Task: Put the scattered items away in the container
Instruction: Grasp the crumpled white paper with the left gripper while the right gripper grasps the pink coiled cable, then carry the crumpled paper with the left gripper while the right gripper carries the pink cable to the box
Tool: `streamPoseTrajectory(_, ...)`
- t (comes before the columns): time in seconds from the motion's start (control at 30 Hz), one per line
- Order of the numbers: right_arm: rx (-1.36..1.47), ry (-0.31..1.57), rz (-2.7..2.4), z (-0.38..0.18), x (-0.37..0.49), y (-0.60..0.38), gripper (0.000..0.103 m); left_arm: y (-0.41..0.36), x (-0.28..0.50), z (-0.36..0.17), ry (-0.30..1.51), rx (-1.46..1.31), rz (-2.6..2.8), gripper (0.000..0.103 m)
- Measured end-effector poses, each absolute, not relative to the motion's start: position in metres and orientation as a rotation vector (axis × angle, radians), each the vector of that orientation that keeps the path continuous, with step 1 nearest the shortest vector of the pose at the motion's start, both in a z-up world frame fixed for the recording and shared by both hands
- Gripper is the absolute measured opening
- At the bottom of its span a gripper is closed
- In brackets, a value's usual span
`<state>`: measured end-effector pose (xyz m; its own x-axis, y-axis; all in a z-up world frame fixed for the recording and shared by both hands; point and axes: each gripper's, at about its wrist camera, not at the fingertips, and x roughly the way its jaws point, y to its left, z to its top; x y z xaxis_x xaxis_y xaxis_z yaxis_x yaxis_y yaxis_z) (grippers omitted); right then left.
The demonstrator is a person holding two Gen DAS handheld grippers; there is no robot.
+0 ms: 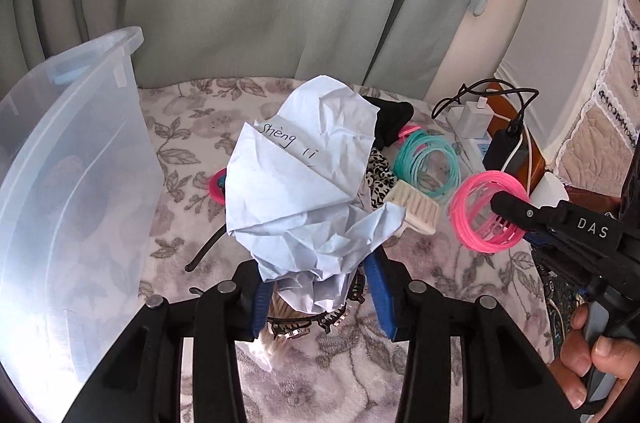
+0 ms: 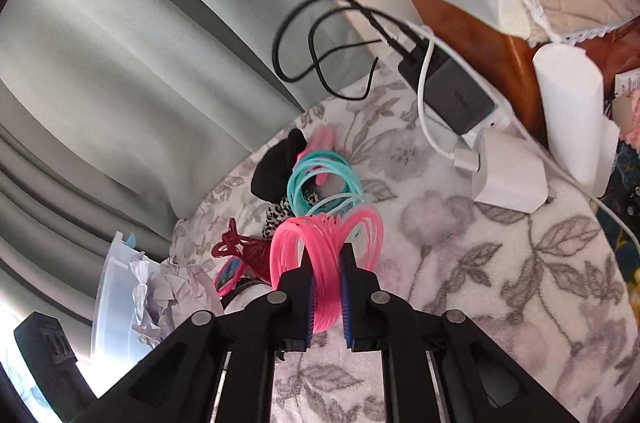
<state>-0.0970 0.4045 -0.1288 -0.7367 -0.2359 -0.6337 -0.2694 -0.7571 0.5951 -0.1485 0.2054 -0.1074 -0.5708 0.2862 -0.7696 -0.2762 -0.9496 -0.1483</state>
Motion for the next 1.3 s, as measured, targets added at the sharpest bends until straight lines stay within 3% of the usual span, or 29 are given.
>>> streamPoseTrajectory(0.67, -0.826, 1.203, 2.847, -0.031, -0.002, 0.397, 0.011, 0.172, -0.071, -0.014, -0.111, -0.974, 2.593, 0.044)
streamPoseTrajectory(1.3, -0.687, 1.057, 3.053, 0.045, 0.054, 0.34, 0.011, 0.109, -0.02, 0.042, -0.274, -0.773, 2.664, 0.044)
